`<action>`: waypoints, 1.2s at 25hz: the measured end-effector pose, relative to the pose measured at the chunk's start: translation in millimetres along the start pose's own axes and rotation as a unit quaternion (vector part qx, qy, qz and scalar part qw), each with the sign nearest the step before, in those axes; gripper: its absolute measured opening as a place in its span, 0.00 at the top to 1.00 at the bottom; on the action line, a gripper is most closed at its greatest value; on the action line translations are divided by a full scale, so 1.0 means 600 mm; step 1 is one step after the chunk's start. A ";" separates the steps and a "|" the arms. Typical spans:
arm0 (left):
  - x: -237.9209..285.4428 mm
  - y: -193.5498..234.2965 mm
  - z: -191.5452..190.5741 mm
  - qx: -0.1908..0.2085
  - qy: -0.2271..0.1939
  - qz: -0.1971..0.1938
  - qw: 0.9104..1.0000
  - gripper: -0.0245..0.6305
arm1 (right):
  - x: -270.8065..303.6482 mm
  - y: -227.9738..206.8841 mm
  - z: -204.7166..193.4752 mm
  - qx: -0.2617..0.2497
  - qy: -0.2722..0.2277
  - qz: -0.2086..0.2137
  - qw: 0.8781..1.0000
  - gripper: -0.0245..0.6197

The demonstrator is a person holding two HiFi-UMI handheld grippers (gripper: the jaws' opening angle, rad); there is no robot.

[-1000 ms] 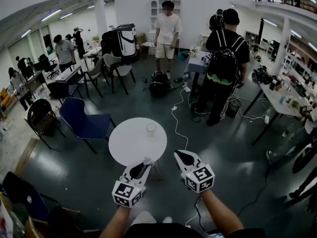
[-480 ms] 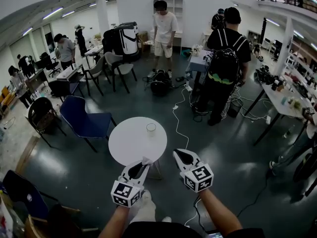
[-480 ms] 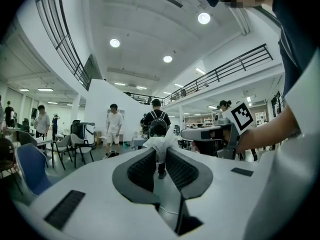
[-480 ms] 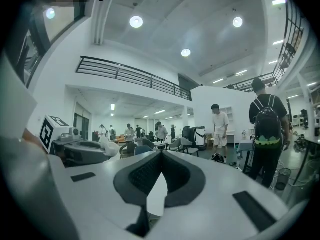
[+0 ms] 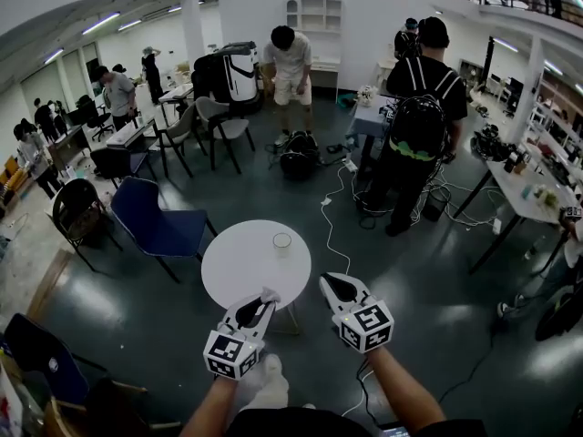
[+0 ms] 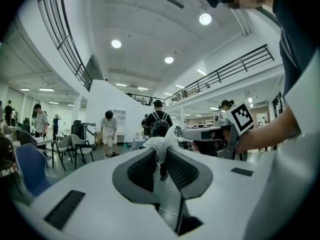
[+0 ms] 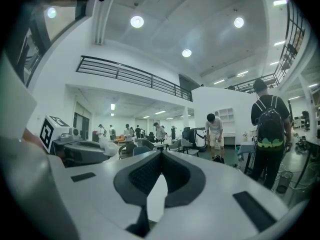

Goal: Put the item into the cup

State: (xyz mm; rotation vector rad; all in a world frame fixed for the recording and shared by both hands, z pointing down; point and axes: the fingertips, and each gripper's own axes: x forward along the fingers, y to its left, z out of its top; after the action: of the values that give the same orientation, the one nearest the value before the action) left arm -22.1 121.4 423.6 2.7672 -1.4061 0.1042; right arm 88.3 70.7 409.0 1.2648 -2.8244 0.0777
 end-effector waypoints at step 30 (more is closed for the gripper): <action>0.208 0.245 -0.035 -0.034 0.026 -0.031 0.999 0.85 | 0.272 -0.145 -0.024 0.021 0.035 -0.026 0.999 0.94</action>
State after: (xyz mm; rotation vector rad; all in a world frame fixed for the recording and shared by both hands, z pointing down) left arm -68.3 -64.6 454.2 2.7294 -1.2853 0.1243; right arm 44.8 -107.7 435.7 1.3172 -2.7431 0.1773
